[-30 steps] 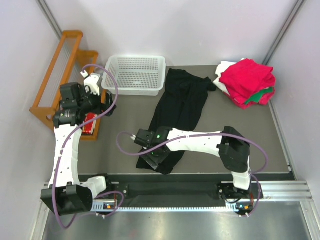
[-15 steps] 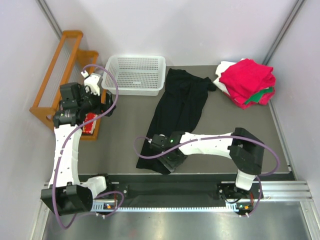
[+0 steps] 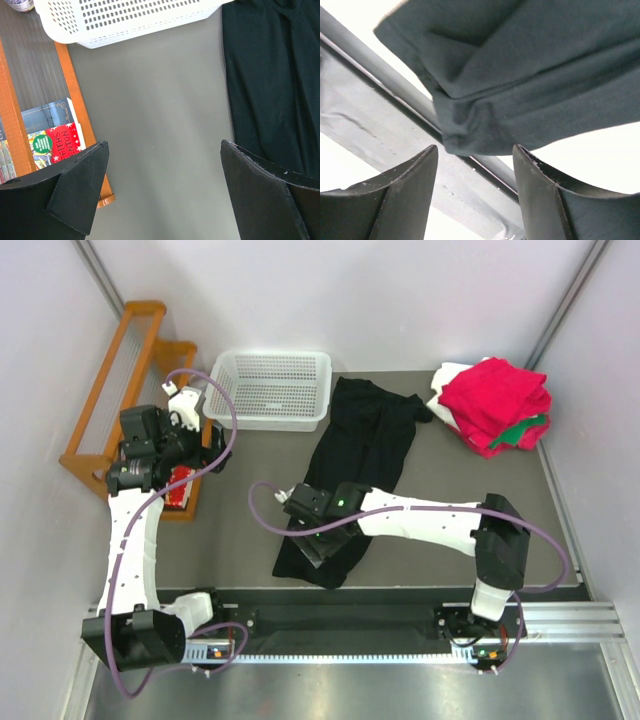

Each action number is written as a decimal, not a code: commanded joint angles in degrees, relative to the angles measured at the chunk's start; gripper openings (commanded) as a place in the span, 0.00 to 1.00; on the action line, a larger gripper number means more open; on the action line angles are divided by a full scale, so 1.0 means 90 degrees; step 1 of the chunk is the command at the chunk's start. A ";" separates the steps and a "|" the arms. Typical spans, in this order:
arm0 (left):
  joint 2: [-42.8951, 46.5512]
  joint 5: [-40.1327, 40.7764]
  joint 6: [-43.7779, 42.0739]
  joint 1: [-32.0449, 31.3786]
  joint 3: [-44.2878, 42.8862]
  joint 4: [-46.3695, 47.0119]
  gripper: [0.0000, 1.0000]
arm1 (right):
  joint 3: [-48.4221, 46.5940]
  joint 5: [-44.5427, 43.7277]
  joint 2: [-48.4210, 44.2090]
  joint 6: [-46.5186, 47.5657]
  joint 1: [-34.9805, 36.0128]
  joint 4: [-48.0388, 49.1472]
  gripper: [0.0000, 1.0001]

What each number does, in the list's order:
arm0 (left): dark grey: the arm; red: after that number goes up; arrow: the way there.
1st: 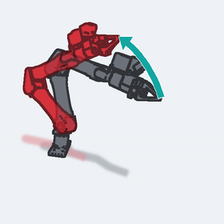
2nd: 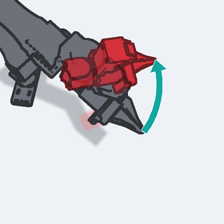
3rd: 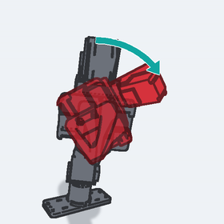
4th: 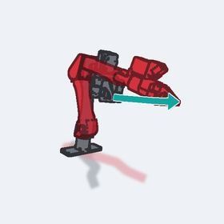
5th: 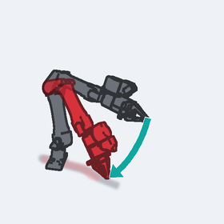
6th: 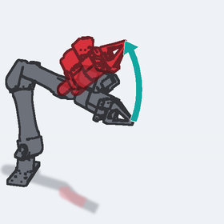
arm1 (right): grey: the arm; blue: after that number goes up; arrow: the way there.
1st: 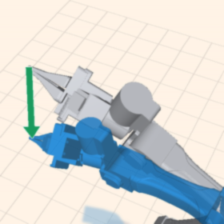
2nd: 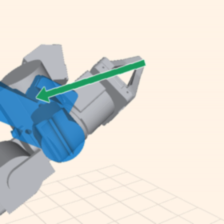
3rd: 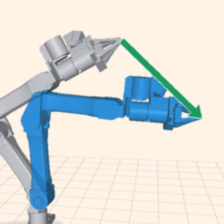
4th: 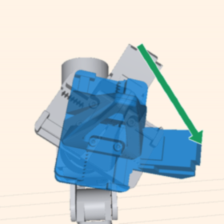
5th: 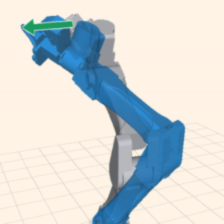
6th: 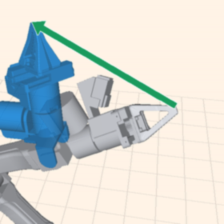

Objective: Fold and stack the t-shirts
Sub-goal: Fold the tshirt

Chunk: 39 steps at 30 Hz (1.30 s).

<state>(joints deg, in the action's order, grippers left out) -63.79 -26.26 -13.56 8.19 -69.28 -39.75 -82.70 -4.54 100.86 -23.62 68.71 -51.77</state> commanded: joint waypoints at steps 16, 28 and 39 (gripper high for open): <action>0.0066 0.0877 0.0725 0.0525 0.0246 0.0686 0.98 | -0.1944 0.0240 0.1996 0.0563 0.0178 0.0108 0.61; -0.0041 0.0857 0.0862 0.0750 0.0168 0.0676 0.98 | -0.2550 0.0123 0.2553 0.0739 0.0481 -0.0254 0.61; -0.0022 0.0769 0.0784 0.0751 0.0148 0.0598 0.98 | -0.2062 -0.0150 0.2738 0.0817 0.0481 -0.0088 0.59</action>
<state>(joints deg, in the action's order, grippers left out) -64.36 -18.35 -6.52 14.59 -67.24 -36.42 -102.32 -4.43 124.79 -17.06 72.47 -53.06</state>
